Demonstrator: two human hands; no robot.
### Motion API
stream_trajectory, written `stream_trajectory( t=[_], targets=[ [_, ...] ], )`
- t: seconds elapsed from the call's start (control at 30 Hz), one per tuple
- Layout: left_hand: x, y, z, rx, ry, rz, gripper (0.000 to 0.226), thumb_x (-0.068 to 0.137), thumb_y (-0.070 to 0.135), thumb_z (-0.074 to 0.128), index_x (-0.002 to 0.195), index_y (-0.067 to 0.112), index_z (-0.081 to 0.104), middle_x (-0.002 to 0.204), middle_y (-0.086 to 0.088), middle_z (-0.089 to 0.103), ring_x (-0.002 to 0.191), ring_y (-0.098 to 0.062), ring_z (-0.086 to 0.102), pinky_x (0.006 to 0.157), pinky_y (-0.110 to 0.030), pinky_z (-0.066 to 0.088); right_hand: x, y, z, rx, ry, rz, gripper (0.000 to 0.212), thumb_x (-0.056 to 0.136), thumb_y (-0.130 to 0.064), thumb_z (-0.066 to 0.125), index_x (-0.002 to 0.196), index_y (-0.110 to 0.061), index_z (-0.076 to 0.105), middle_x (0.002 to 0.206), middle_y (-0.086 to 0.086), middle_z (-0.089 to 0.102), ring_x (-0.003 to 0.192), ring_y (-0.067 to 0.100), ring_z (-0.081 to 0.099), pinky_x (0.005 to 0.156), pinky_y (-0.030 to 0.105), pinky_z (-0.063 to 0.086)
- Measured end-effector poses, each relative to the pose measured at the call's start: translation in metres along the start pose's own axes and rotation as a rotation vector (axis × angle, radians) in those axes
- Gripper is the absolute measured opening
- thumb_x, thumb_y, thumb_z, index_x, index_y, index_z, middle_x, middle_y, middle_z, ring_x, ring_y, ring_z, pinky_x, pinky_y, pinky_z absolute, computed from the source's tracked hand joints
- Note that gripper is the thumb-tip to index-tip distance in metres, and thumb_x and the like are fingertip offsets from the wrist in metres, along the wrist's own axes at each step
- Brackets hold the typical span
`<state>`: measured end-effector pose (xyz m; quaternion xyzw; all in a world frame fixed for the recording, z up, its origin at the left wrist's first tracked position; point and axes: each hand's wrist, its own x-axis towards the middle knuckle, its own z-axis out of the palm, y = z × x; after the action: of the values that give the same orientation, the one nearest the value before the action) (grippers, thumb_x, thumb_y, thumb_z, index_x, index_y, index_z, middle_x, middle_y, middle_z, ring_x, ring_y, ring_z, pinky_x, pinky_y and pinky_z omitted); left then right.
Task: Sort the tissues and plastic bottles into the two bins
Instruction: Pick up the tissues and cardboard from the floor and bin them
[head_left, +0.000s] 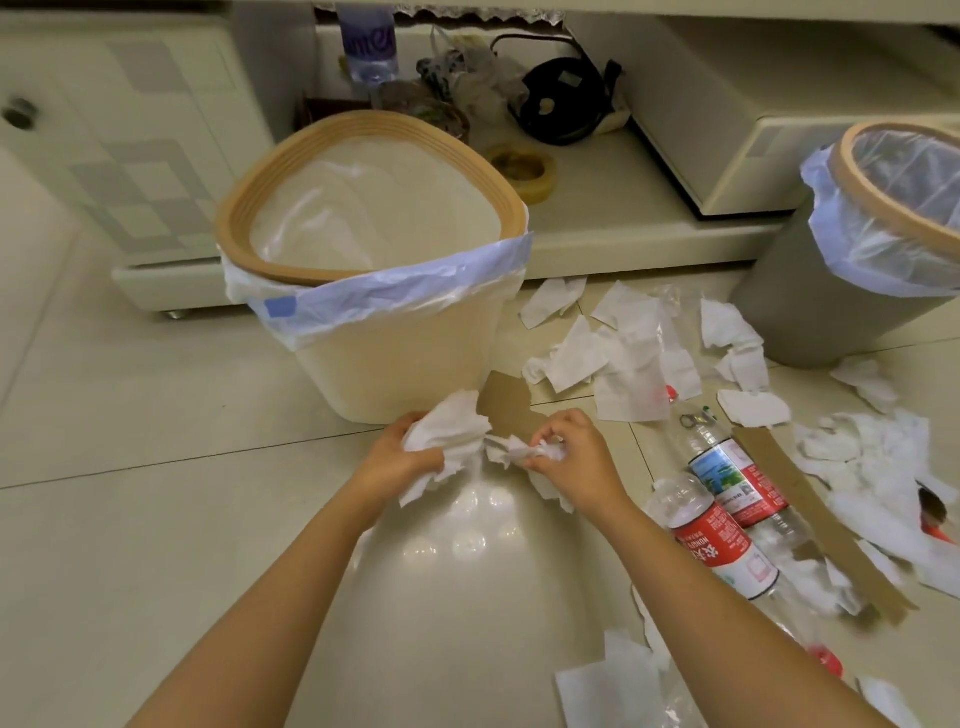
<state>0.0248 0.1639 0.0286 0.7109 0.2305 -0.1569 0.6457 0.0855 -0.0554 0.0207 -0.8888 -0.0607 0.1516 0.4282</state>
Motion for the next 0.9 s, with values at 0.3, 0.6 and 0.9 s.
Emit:
stream_trajectory(
  t=[0.3, 0.6, 0.9],
  targets=[
    [-0.012, -0.024, -0.038, -0.018, 0.068, -0.034, 0.05, 0.059, 0.014, 0.066, 0.108, 0.029, 0.062, 0.097, -0.002, 0.073, 0.084, -0.021, 0.071, 0.073, -0.038, 0.058, 0.049, -0.007, 0.031, -0.159, 0.016, 0.137, 0.034, 0.082, -0.014, 0.067, 0.112, -0.004, 0.055, 0.134, 0.012, 0.038, 0.1, 0.024, 0.052, 0.082, 0.027, 0.04],
    [-0.005, -0.035, -0.037, -0.052, 0.077, -0.065, 0.055, 0.059, 0.012, 0.066, 0.11, 0.03, 0.06, 0.098, 0.001, 0.071, 0.082, -0.014, 0.071, 0.068, -0.031, 0.059, 0.067, -0.006, 0.04, -0.172, 0.001, 0.228, 0.064, 0.074, -0.01, 0.077, 0.127, -0.01, 0.04, 0.136, 0.013, 0.033, 0.114, 0.032, 0.051, 0.094, 0.039, 0.044],
    [-0.012, -0.012, -0.022, -0.033, -0.002, -0.043, 0.047, 0.059, 0.013, 0.064, 0.105, 0.026, 0.063, 0.095, -0.001, 0.073, 0.08, -0.017, 0.07, 0.068, -0.03, 0.057, 0.039, -0.006, 0.043, -0.139, 0.051, 0.153, 0.038, 0.084, -0.01, 0.058, 0.119, -0.022, 0.049, 0.099, 0.005, 0.062, 0.083, 0.022, 0.059, 0.068, 0.03, 0.044]
  ],
)
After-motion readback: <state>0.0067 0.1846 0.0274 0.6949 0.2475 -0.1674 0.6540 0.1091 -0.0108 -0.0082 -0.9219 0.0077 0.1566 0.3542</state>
